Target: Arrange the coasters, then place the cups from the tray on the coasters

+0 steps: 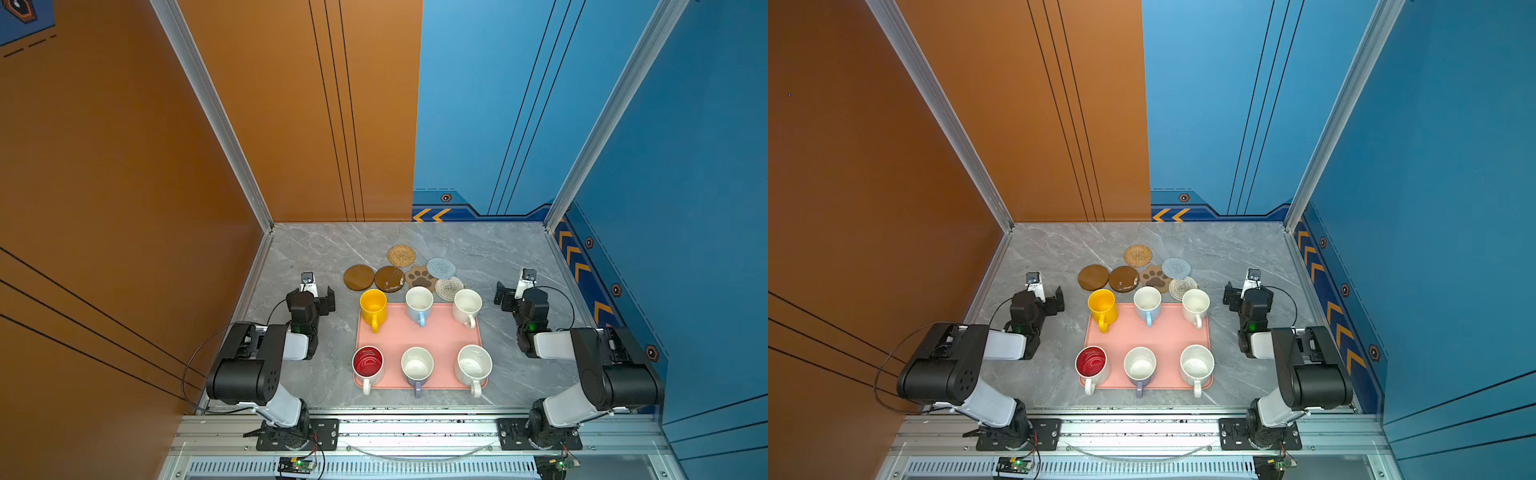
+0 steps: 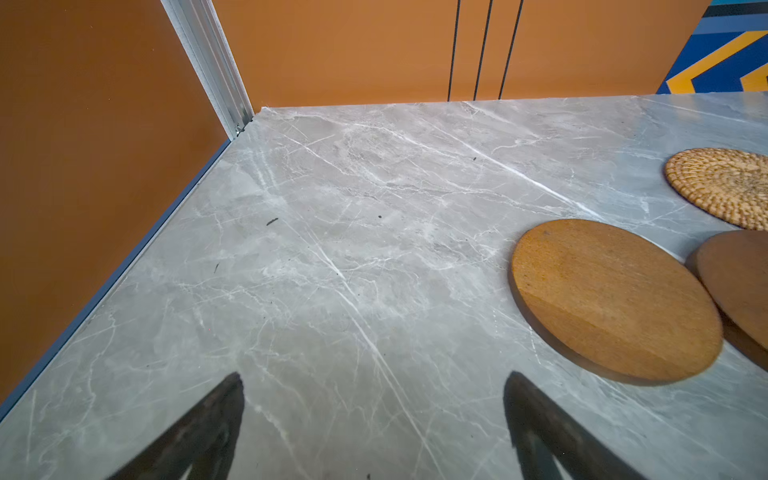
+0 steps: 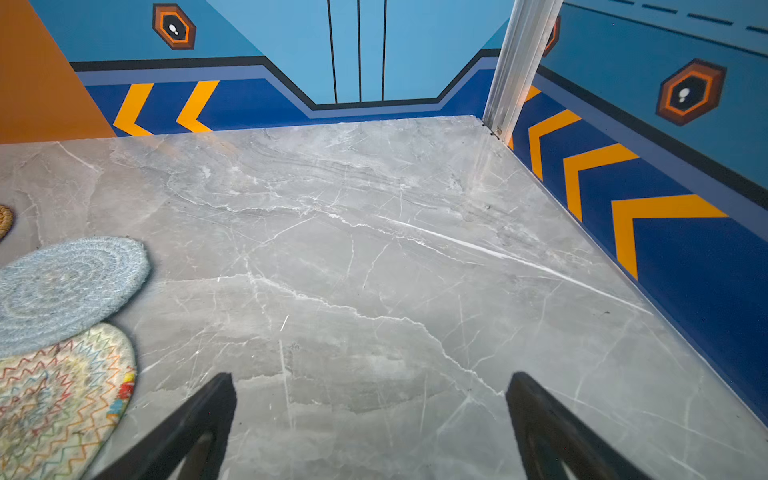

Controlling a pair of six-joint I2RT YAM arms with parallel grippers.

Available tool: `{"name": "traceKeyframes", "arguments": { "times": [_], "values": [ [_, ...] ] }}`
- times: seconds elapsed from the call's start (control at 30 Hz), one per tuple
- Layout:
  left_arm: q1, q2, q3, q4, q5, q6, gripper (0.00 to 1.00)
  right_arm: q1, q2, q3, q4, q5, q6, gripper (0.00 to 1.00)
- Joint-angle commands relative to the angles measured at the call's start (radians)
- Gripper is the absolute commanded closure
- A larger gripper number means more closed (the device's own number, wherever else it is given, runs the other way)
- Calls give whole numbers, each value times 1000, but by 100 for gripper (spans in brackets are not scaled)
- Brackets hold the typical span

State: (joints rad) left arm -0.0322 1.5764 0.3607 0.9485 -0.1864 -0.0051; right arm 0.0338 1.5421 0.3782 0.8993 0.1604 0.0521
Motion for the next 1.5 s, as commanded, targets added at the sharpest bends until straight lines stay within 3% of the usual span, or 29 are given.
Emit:
{"name": "traceKeyframes", "arguments": {
  "times": [0.0, 1.47],
  "values": [
    [-4, -10, 11, -5, -15, 5, 2, 5, 4, -7, 13, 11, 14, 0],
    [-5, -11, 18, -16, 11, 14, 2, 5, 4, -6, 13, 13, 15, 0]
  ]
}}
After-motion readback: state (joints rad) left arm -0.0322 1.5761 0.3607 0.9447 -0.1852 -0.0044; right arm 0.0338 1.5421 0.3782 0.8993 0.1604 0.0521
